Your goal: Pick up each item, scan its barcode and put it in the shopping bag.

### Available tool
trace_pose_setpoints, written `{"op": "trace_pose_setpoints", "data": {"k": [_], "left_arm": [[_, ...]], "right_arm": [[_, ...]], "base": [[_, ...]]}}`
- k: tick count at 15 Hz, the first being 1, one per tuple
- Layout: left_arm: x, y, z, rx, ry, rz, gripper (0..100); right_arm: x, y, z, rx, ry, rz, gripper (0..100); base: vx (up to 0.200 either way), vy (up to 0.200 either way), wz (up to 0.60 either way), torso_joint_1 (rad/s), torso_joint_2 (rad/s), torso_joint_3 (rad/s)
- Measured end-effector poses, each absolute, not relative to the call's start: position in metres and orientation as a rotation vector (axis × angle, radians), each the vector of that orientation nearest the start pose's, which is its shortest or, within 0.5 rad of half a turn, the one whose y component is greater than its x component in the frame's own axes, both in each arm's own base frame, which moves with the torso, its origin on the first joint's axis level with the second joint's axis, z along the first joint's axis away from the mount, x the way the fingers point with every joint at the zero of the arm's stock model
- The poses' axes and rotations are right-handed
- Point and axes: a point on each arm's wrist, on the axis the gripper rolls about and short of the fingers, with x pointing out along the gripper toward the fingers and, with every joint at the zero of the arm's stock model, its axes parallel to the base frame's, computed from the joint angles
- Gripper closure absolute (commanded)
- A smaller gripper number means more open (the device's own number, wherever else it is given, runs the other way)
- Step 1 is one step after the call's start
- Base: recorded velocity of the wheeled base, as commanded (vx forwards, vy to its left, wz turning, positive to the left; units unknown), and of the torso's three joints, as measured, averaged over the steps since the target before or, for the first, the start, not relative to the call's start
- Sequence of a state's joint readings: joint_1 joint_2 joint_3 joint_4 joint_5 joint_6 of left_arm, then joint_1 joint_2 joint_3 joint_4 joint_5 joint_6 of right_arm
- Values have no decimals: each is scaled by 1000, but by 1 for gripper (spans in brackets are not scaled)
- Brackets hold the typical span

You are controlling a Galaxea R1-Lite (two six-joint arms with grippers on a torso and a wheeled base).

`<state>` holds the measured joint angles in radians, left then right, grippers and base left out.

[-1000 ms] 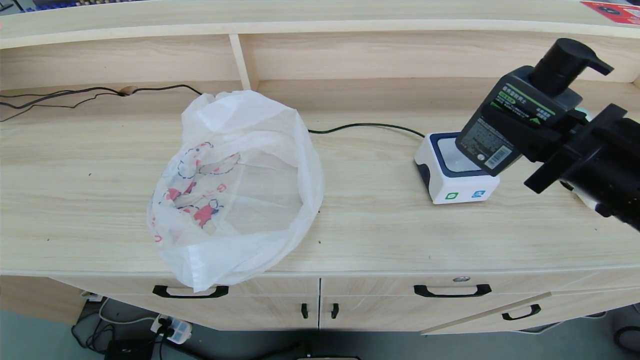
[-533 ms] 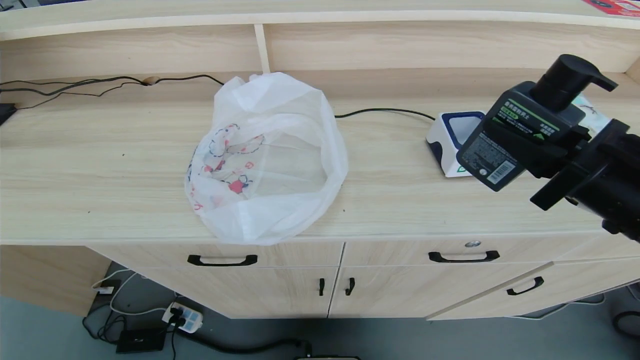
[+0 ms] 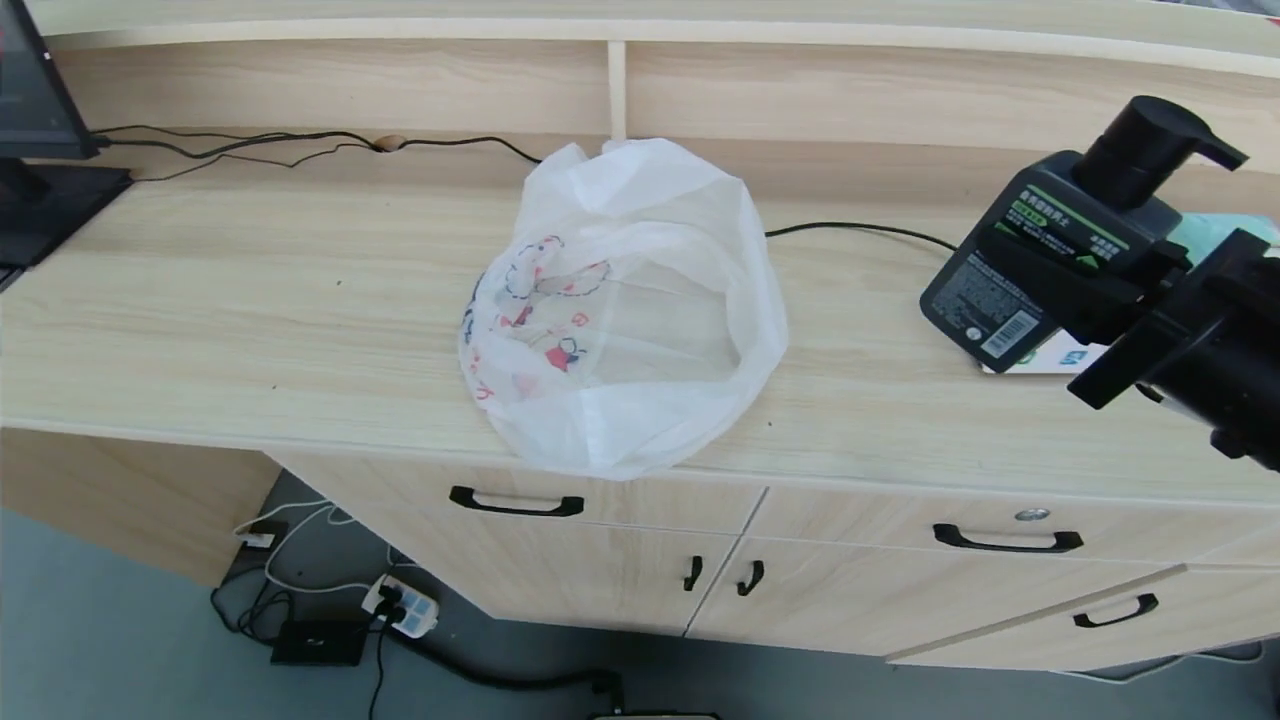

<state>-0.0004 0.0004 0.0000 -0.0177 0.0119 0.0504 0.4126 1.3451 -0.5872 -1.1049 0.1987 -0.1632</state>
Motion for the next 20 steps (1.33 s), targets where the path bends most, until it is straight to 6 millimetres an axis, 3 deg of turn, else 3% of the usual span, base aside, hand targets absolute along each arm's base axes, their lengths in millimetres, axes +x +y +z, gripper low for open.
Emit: {"op": "trace_pose_setpoints", "data": {"k": [8, 12, 17, 20], "left_arm": [[-23, 0, 77, 51, -17, 10, 0], [-23, 0, 77, 53, -18, 11, 0], [-23, 0, 78, 55, -20, 10, 0], [-23, 0, 78, 55, -22, 11, 0]], "right_arm": [[202, 94, 258, -79, -359, 587, 100], [219, 95, 254, -6, -309, 579, 100], [241, 94, 259, 206, -280, 527, 100], [246, 92, 251, 338, -229, 437, 100]], "base": [[0, 0, 600, 2, 2, 4], [0, 0, 0, 0, 0, 0], [0, 0, 0, 0, 0, 0], [0, 0, 0, 0, 0, 0]]}}
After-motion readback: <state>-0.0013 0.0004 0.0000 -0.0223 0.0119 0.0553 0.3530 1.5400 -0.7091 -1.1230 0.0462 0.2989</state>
